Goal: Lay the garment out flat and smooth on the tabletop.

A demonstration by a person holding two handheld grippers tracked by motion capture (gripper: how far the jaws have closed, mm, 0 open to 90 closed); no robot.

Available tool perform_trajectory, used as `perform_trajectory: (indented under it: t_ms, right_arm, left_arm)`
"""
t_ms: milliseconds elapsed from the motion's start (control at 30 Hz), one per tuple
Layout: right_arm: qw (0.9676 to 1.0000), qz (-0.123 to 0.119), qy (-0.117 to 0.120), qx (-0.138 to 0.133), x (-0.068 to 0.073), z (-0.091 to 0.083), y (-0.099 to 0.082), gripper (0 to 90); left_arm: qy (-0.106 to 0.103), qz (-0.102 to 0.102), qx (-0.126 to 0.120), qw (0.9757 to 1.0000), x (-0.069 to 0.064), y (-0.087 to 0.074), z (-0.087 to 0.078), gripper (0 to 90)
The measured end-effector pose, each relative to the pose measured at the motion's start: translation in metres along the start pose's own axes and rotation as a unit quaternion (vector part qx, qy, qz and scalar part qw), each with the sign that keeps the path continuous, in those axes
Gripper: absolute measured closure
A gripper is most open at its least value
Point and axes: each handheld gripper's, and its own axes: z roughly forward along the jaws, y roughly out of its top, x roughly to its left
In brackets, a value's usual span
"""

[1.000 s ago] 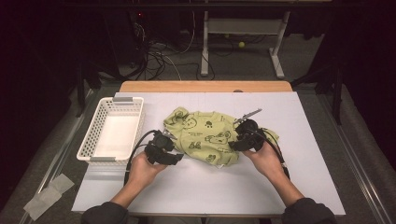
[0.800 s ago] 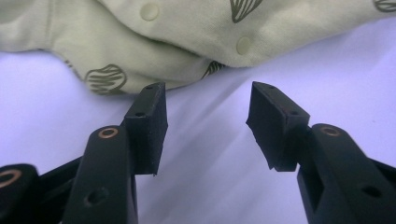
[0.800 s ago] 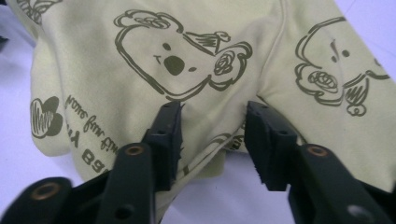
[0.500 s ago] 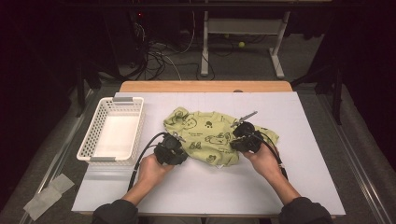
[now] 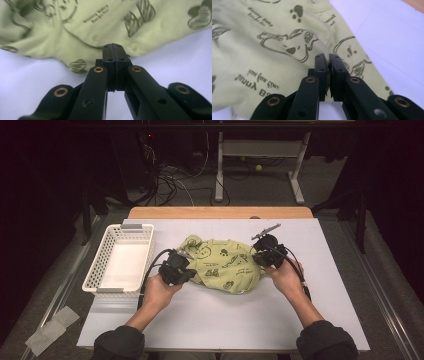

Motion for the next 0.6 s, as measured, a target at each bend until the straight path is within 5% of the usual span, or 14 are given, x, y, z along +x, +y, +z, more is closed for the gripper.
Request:
perform_trajectory:
  t_ms: [100, 233, 333, 600]
  right_arm:
    - [0.9999, 0.007, -0.005, 0.012, -0.003, 0.013, 0.003, 86.6]
    - [0.9993, 0.025, 0.0, 0.029, -0.006, 0.031, -0.002, 85.6]
    - [0.9989, 0.03, 0.007, 0.036, -0.004, 0.037, -0.009, 76.3]
    - [0.9995, 0.021, 0.021, -0.005, 0.003, 0.001, -0.027, 64.1]
  left_arm:
    - [0.0, 0.009, 0.008, 0.9999, -0.003, -0.004, 0.005, 84.6]
    - [-0.003, 0.007, 0.027, 0.9996, -0.005, -0.014, 0.02, 65.8]
    - [-0.001, 0.003, 0.033, 0.9994, -0.006, -0.021, 0.028, 54.8]
    - [0.002, 0.004, 0.04, 0.9992, -0.012, -0.021, 0.046, 43.5]
